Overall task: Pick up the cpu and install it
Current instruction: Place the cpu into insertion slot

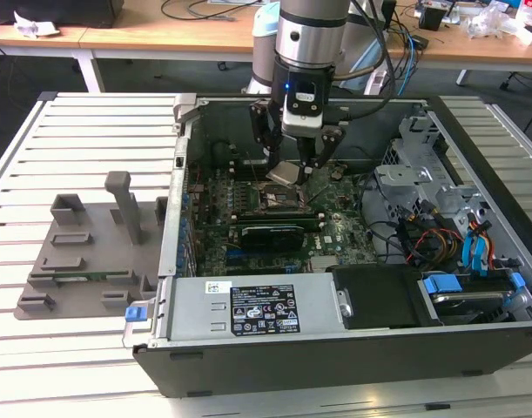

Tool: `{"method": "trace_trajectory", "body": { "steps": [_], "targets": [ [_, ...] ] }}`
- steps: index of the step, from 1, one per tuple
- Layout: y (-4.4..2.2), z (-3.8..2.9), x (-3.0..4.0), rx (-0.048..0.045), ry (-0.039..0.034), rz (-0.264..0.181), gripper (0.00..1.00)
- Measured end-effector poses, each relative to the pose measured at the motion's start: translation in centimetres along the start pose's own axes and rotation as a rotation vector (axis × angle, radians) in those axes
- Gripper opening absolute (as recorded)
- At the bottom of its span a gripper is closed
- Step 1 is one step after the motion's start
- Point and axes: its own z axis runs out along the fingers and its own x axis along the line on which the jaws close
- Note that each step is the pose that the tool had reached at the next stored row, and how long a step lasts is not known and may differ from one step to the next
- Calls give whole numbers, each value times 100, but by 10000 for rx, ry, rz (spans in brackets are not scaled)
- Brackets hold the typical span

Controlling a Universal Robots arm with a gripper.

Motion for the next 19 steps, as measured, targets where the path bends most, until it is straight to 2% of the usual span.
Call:
{"method": "trace_trajectory", "body": {
  "steps": [7,19],
  "targets": [
    [2,15,1,170,-14,812,55],
    [3,29,1,315,53,1983,55]
  ]
}}
